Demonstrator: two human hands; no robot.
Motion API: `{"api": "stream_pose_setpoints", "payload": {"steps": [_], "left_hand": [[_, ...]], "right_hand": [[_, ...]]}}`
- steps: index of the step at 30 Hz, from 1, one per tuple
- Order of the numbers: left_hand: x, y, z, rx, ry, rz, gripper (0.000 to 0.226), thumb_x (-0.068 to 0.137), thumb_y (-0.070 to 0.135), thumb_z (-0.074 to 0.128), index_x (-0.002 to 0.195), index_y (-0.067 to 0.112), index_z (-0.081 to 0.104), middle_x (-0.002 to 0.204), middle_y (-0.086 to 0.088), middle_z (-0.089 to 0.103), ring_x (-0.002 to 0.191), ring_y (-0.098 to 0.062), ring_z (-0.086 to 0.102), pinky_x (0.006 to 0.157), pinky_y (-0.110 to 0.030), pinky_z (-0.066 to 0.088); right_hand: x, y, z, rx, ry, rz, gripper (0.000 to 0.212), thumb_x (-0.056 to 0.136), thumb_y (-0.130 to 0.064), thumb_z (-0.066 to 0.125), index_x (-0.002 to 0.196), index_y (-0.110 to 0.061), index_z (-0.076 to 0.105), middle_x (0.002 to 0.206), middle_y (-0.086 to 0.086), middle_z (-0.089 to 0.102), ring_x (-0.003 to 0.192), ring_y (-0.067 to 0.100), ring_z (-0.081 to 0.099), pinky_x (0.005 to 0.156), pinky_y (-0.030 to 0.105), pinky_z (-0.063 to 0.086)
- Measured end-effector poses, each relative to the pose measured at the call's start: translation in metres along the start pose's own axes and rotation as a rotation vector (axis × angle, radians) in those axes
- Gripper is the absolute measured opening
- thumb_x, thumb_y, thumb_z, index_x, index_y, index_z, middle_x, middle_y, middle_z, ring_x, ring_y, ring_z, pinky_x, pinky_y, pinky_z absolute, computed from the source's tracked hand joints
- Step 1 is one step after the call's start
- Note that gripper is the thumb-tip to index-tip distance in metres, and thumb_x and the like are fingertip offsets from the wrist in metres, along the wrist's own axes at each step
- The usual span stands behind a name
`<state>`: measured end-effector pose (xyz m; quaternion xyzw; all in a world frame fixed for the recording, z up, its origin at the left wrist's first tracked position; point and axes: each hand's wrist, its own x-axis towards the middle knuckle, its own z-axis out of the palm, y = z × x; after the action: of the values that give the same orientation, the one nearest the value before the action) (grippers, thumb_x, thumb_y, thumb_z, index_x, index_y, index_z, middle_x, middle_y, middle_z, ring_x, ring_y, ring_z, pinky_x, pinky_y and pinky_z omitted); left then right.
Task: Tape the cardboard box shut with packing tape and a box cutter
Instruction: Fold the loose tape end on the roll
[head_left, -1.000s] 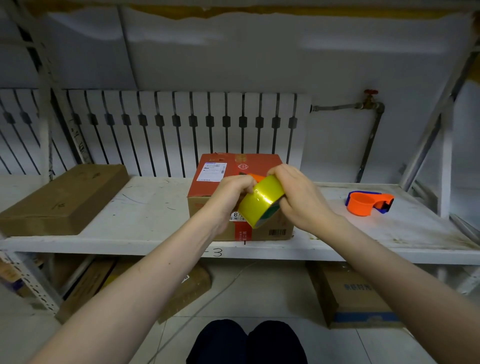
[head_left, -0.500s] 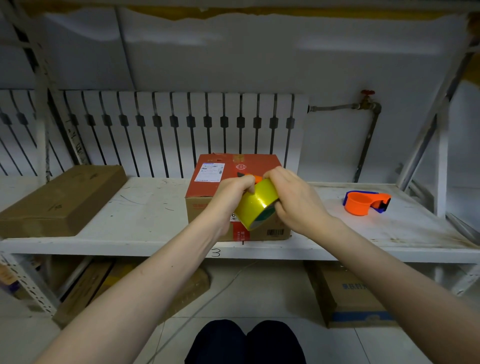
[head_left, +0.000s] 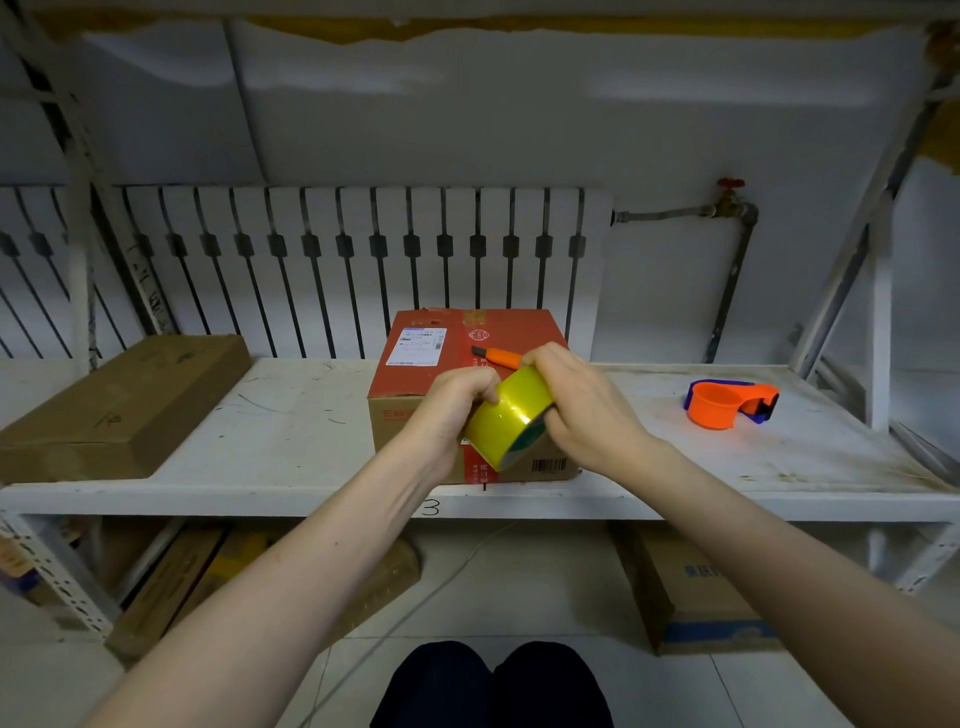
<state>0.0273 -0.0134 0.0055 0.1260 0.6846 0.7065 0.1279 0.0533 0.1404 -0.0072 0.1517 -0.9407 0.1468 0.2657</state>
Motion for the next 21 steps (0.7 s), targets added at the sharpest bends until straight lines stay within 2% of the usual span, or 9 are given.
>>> {"api": "stream_pose_setpoints", "payload": {"steps": [3, 5, 9, 11, 13, 15, 17, 19, 21], "left_hand": [[0.002, -0.004, -0.003, 0.039, -0.054, 0.048, 0.011, 0.044, 0.008, 0.043, 0.046, 0.019, 0.043, 0.056, 0.004, 0.042, 0.065, -0.017, 0.037, 0.060, -0.030, 0.031], [0.003, -0.006, -0.007, 0.086, -0.090, 0.067, 0.014, 0.045, 0.007, 0.045, 0.048, 0.020, 0.051, 0.054, 0.006, 0.048, 0.067, -0.018, 0.042, 0.062, -0.031, 0.035], [0.003, -0.001, -0.015, 0.266, -0.259, 0.141, 0.024, 0.069, 0.007, 0.065, 0.089, 0.021, 0.066, 0.089, 0.002, 0.066, 0.090, -0.016, 0.059, 0.079, -0.028, 0.046], [0.001, 0.000, -0.014, 0.327, -0.285, 0.156, 0.029, 0.078, 0.000, 0.068, 0.102, 0.014, 0.064, 0.094, 0.001, 0.067, 0.090, -0.012, 0.063, 0.078, -0.023, 0.051], [-0.001, -0.003, -0.011, 0.363, -0.218, 0.184, 0.028, 0.078, 0.000, 0.069, 0.103, 0.013, 0.062, 0.093, 0.003, 0.066, 0.088, -0.010, 0.062, 0.077, -0.021, 0.051], [0.000, -0.006, -0.008, 0.408, -0.149, 0.226, 0.028, 0.077, 0.002, 0.072, 0.100, 0.012, 0.062, 0.091, 0.004, 0.064, 0.087, -0.009, 0.060, 0.078, -0.022, 0.049], [0.002, -0.009, -0.004, 0.444, -0.113, 0.246, 0.030, 0.075, 0.003, 0.073, 0.103, 0.009, 0.063, 0.095, -0.001, 0.064, 0.091, -0.014, 0.059, 0.083, -0.027, 0.049], [0.001, -0.010, 0.000, 0.450, -0.090, 0.251, 0.032, 0.075, 0.004, 0.073, 0.106, 0.008, 0.063, 0.099, -0.006, 0.065, 0.094, -0.018, 0.059, 0.086, -0.032, 0.049], [-0.001, -0.011, 0.004, 0.456, -0.057, 0.253, 0.033, 0.076, 0.006, 0.073, 0.108, 0.009, 0.064, 0.101, -0.006, 0.066, 0.096, -0.018, 0.060, 0.084, -0.031, 0.050]], "right_hand": [[0.000, 0.002, 0.002, 0.044, 0.006, 0.019, 0.034, 0.086, -0.003, 0.049, 0.118, -0.014, 0.046, 0.113, 0.003, 0.052, 0.095, 0.012, 0.047, 0.070, 0.025, 0.040], [0.000, 0.005, 0.001, 0.087, 0.004, 0.048, 0.034, 0.087, -0.001, 0.047, 0.118, -0.014, 0.045, 0.111, 0.000, 0.051, 0.093, 0.008, 0.044, 0.070, 0.024, 0.039], [0.001, 0.014, 0.001, 0.217, -0.009, 0.120, 0.037, 0.085, 0.004, 0.046, 0.117, -0.015, 0.044, 0.109, -0.001, 0.047, 0.098, 0.016, 0.049, 0.069, 0.016, 0.038], [0.002, 0.018, -0.001, 0.250, -0.106, 0.170, 0.048, 0.086, 0.002, 0.048, 0.130, -0.014, 0.037, 0.124, 0.003, 0.044, 0.110, 0.015, 0.046, 0.079, 0.013, 0.038], [0.000, 0.018, -0.005, 0.234, -0.174, 0.186, 0.060, 0.088, -0.001, 0.048, 0.142, -0.015, 0.026, 0.139, 0.004, 0.034, 0.120, 0.015, 0.042, 0.092, 0.021, 0.039], [-0.002, 0.014, -0.009, 0.214, -0.057, 0.152, 0.055, 0.088, -0.001, 0.045, 0.140, -0.015, 0.035, 0.133, 0.002, 0.042, 0.116, 0.015, 0.046, 0.091, 0.027, 0.043], [-0.004, 0.007, -0.012, 0.218, 0.097, 0.078, 0.040, 0.089, -0.005, 0.048, 0.127, -0.015, 0.054, 0.116, 0.000, 0.053, 0.103, 0.013, 0.053, 0.082, 0.027, 0.047], [-0.006, 0.003, -0.010, 0.180, 0.161, 0.016, 0.026, 0.089, -0.017, 0.056, 0.114, -0.016, 0.065, 0.102, -0.001, 0.058, 0.091, 0.013, 0.057, 0.074, 0.032, 0.052], [-0.008, 0.002, -0.006, 0.143, 0.205, 0.003, 0.022, 0.087, -0.022, 0.062, 0.105, -0.015, 0.070, 0.094, 0.001, 0.062, 0.084, 0.016, 0.060, 0.069, 0.039, 0.054]]}}
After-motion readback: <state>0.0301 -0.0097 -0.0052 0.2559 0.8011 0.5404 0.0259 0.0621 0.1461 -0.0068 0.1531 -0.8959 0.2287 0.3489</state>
